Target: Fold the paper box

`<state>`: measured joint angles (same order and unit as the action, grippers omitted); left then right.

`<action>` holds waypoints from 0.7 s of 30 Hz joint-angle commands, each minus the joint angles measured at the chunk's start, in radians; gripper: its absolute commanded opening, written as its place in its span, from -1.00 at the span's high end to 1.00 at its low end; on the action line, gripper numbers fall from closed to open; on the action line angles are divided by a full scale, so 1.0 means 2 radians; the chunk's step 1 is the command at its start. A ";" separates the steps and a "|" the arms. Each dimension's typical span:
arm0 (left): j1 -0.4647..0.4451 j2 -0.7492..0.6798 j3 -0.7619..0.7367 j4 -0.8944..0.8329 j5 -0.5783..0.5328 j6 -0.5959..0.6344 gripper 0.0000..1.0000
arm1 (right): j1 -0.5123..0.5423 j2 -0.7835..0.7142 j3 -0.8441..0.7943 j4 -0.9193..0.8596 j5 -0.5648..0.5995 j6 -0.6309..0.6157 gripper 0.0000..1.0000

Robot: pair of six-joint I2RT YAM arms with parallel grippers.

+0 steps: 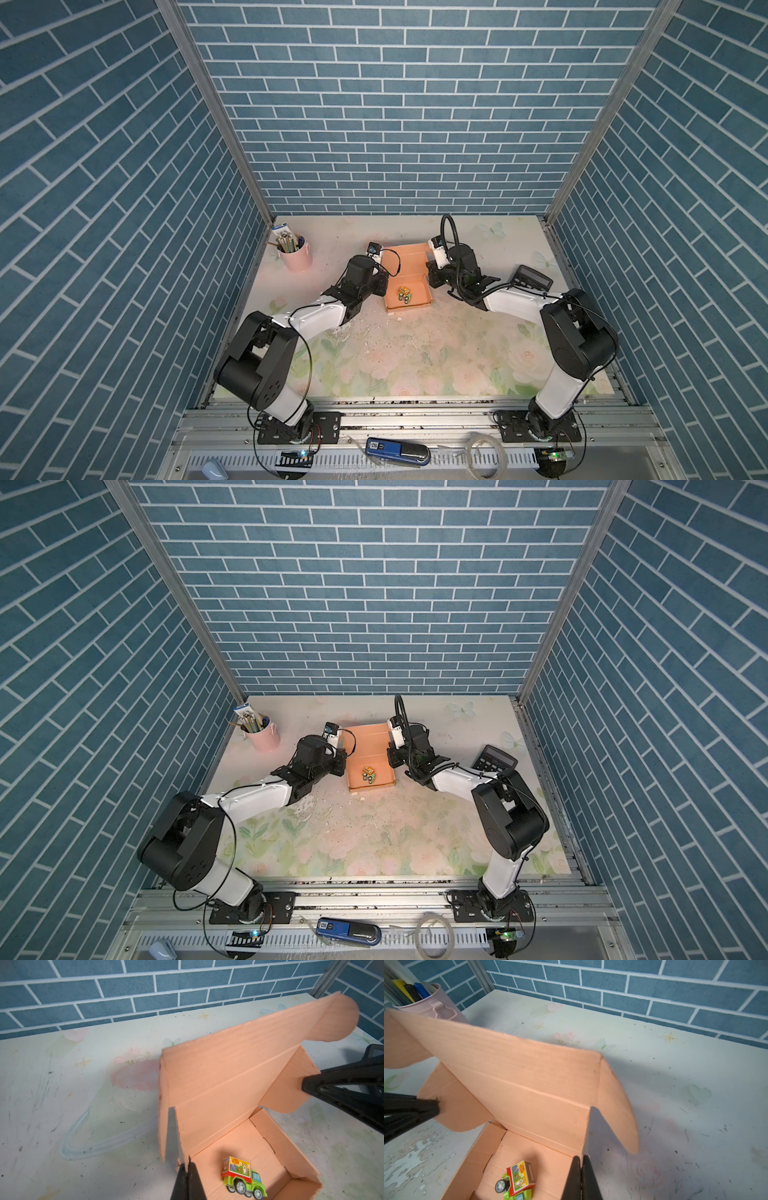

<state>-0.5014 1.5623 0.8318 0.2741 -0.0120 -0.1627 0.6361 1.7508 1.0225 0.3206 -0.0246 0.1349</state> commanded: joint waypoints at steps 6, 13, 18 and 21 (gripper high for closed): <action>-0.001 -0.001 0.003 0.030 -0.007 -0.029 1.00 | 0.041 -0.003 0.001 0.036 0.091 0.013 1.00; -0.001 0.008 -0.012 0.090 -0.014 -0.016 1.00 | 0.048 0.003 -0.021 0.124 0.113 0.010 1.00; -0.002 0.026 -0.039 0.168 -0.020 -0.005 1.00 | 0.049 0.029 -0.038 0.199 0.110 0.001 1.00; -0.005 0.040 -0.052 0.210 -0.015 0.001 1.00 | 0.050 0.040 -0.055 0.238 0.109 0.001 1.00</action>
<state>-0.5014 1.6150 0.7540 0.5694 -0.0639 -0.1871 0.7185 1.8019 0.9424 0.6548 0.2058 0.1516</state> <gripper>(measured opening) 0.050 0.046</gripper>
